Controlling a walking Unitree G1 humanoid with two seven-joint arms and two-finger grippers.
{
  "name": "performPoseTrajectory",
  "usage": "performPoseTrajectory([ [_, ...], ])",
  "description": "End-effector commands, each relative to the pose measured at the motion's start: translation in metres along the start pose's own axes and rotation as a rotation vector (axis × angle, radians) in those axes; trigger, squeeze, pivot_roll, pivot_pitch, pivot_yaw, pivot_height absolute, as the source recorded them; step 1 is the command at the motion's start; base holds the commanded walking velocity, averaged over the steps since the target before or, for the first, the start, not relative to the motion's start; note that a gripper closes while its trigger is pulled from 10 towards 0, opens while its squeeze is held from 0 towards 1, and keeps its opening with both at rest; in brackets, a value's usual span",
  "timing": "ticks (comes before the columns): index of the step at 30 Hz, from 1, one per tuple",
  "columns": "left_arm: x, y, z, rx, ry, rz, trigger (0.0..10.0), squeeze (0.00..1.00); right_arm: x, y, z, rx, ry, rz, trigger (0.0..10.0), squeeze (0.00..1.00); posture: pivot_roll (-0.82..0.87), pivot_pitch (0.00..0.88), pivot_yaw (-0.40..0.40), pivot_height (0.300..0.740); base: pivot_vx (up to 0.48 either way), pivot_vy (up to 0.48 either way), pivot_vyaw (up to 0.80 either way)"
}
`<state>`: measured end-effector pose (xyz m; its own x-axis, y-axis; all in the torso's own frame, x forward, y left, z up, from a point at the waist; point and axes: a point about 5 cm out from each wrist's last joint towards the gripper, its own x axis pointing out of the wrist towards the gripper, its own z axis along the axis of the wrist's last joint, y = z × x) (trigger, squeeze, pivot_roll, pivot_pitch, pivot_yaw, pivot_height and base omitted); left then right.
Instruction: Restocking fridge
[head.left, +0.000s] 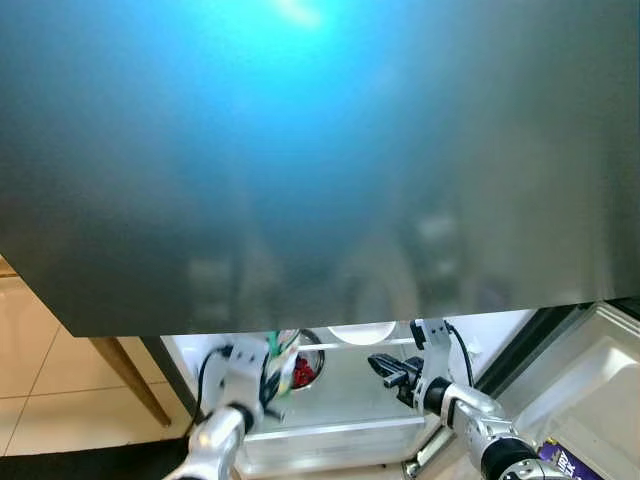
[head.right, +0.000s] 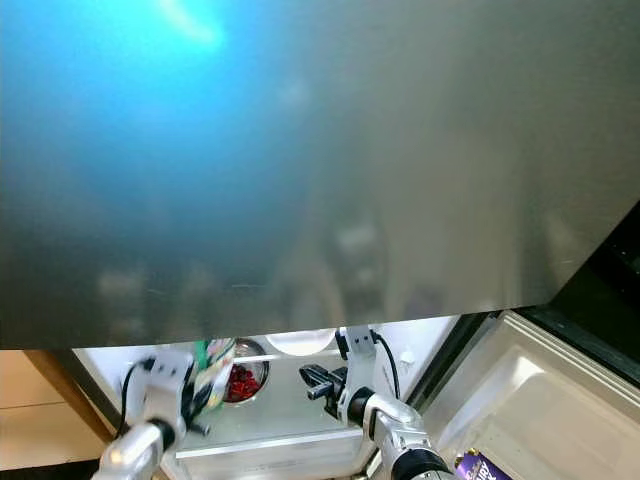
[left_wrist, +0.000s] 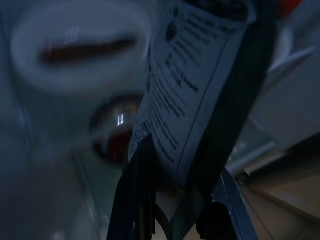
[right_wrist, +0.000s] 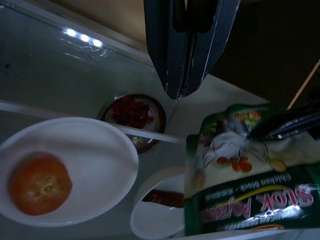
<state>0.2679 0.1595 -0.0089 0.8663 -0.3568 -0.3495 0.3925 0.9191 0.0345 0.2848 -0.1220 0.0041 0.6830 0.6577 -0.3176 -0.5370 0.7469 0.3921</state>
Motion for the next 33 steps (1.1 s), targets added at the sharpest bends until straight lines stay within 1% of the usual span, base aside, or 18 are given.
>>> performPoseTrajectory([
  [1,0.004,-0.008,0.008,0.06,-0.049,-0.053,10.0,0.0,-0.002,-0.003,0.0,0.01,-0.009,-0.022,10.0,0.0,-0.09,0.0,-0.029,0.68,0.0,0.0,0.0],
  [2,0.004,-0.008,0.008,0.06,-0.049,-0.053,10.0,0.0,-0.002,-0.003,0.0,0.01,-0.009,-0.022,10.0,0.0,-0.09,0.0,-0.029,0.68,0.0,0.0,0.0],
  [3,0.006,-0.013,0.011,0.1,-0.059,-0.101,10.0,0.0,-0.002,-0.003,0.0,0.007,-0.007,-0.019,10.0,0.0,-0.09,0.0,-0.032,0.67,0.0,0.0,0.0],
  [4,0.006,-0.014,0.012,0.113,-0.061,-0.115,10.0,0.0,-0.002,-0.003,0.0,0.005,-0.007,-0.017,10.0,0.0,-0.09,0.0,-0.032,0.665,0.0,0.0,0.0],
  [8,0.006,-0.016,0.012,0.129,-0.056,-0.142,10.0,0.0,-0.002,-0.002,0.0,0.004,-0.011,-0.009,10.0,0.0,-0.09,0.0,-0.031,0.65,0.0,0.0,0.0],
  [14,0.004,-0.023,0.006,0.153,-0.034,-0.201,10.0,0.0,-0.001,0.001,0.001,0.005,-0.027,0.021,10.0,0.0,-0.09,0.0,-0.031,0.65,0.0,0.0,0.0],
  [18,0.002,-0.034,0.002,0.201,-0.022,-0.294,10.0,0.0,0.0,0.002,0.001,-0.01,-0.013,0.032,10.0,0.0,-0.09,0.0,-0.033,0.65,0.0,0.0,0.0],
  [22,0.002,-0.036,0.002,0.212,-0.023,-0.313,10.0,0.0,0.0,0.002,0.0,-0.016,-0.005,0.029,10.0,0.0,-0.09,0.0,-0.033,0.65,0.0,0.0,0.0],
  [24,0.004,-0.038,0.008,0.237,-0.056,-0.335,10.0,0.0,-0.001,0.001,-0.001,-0.021,0.005,0.016,10.0,0.0,-0.09,0.0,-0.033,0.645,0.0,0.0,0.0],
  [26,0.004,-0.038,0.008,0.237,-0.056,-0.335,10.0,0.0,-0.001,0.001,-0.001,-0.021,0.005,0.016,10.0,0.0,-0.09,0.0,-0.033,0.645,0.0,0.0,0.0],
  [27,0.01,-0.037,0.026,0.259,-0.144,-0.314,10.0,0.0,-0.002,-0.001,0.001,-0.012,-0.014,0.01,10.0,0.0,-0.09,0.0,-0.032,0.645,0.0,0.0,0.0],
  [28,0.012,-0.036,0.032,0.261,-0.174,-0.303,10.0,0.0,-0.002,-0.001,0.002,-0.009,-0.022,0.01,10.0,0.0,-0.09,0.0,-0.032,0.645,0.0,0.0,0.0],
  [30,0.012,-0.036,0.032,0.261,-0.174,-0.303,10.0,0.0,-0.002,-0.001,0.002,-0.009,-0.022,0.01,10.0,0.0,-0.09,0.0,-0.032,0.645,0.0,0.0,0.0],
  [31,0.014,-0.035,0.041,0.261,-0.215,-0.288,10.0,0.0,-0.002,-0.001,0.003,0.001,-0.035,0.016,10.0,0.0,-0.09,0.0,-0.032,0.645,0.0,0.0,0.0],
  [32,0.014,-0.035,0.041,0.261,-0.215,-0.288,10.0,0.0,-0.002,-0.001,0.003,0.001,-0.035,0.016,10.0,0.0,-0.09,0.0,-0.032,0.645,0.0,0.0,0.0],
  [33,0.017,-0.034,0.05,0.255,-0.256,-0.269,10.0,0.0,-0.001,-0.001,0.004,0.0,-0.038,0.021,10.0,0.0,-0.09,0.0,-0.032,0.64,0.0,0.0,0.0],
])
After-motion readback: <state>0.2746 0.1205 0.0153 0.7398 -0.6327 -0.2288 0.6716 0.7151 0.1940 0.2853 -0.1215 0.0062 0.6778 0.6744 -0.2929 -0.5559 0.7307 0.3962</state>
